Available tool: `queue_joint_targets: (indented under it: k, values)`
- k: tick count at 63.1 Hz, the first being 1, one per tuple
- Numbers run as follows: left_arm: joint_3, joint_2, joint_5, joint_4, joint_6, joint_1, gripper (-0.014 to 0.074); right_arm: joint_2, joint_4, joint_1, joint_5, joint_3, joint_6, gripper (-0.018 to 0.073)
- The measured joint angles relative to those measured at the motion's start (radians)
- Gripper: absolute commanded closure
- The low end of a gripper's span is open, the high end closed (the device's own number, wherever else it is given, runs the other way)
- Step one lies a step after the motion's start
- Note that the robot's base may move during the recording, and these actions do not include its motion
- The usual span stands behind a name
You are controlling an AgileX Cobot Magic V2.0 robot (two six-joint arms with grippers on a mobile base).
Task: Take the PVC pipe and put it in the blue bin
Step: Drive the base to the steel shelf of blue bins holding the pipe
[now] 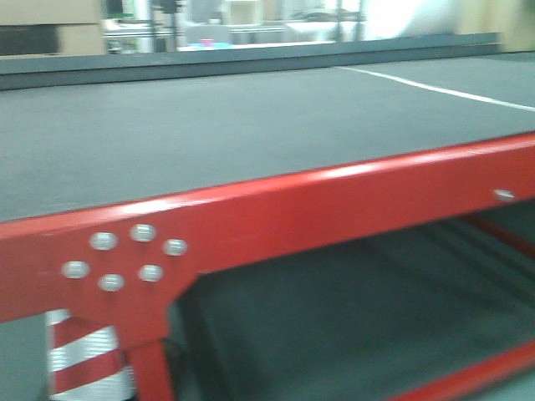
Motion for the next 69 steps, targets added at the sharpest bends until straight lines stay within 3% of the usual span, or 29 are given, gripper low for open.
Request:
queue_joint_targets:
  k: [69]
  values:
    - [0.000, 0.000, -0.002, 0.000, 0.000, 0.000, 0.0707, 0.000, 0.000, 0.000, 0.000, 0.000, 0.000, 0.0727]
